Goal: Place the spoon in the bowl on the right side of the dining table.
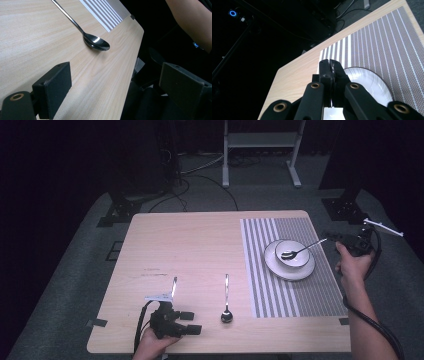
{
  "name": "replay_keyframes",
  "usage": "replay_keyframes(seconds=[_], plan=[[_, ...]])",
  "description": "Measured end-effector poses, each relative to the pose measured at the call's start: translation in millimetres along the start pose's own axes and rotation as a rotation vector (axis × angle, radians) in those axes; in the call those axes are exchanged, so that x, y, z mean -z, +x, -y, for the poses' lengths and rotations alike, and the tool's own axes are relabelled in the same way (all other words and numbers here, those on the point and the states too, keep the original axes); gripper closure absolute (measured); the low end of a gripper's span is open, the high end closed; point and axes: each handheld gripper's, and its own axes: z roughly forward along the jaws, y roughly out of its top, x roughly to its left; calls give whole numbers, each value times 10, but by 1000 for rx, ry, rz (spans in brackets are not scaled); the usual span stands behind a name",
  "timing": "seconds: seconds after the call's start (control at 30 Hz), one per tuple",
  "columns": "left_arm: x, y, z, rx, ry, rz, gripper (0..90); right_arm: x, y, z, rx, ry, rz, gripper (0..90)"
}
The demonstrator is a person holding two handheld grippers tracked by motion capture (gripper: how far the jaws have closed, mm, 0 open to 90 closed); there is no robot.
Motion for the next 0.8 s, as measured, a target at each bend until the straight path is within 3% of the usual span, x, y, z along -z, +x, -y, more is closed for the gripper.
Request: replay_keyframes(seconds=[0.8], plan=[[4, 2, 3, -2, -4, -5, 94, 9, -142, 18, -7, -30, 55, 885]])
